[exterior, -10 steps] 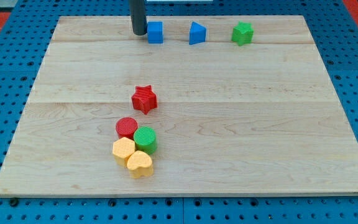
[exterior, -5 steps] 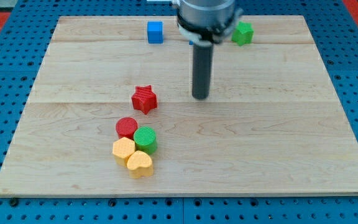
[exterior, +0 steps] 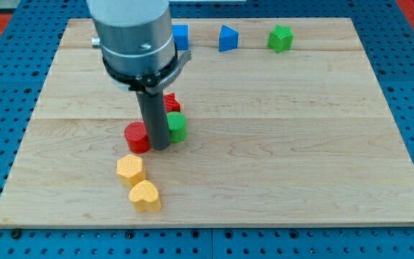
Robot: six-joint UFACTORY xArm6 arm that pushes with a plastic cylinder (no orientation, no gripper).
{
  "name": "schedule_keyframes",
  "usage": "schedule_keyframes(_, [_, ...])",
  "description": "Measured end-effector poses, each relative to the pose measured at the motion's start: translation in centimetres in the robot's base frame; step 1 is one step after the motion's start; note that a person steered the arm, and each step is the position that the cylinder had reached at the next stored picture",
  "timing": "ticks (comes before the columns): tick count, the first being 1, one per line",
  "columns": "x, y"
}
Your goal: Move the green circle to the center of the board
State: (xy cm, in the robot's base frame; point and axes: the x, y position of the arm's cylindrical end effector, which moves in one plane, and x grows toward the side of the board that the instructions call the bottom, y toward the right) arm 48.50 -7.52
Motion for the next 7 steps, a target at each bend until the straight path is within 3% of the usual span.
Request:
schedule_keyframes(2, [-3.5, 1.1])
schedule_keyframes(4, [0.1, 5.0])
schedule_keyframes(6, [-11.7, 3.9])
schedule_keyframes(7, [-9.6, 5.8])
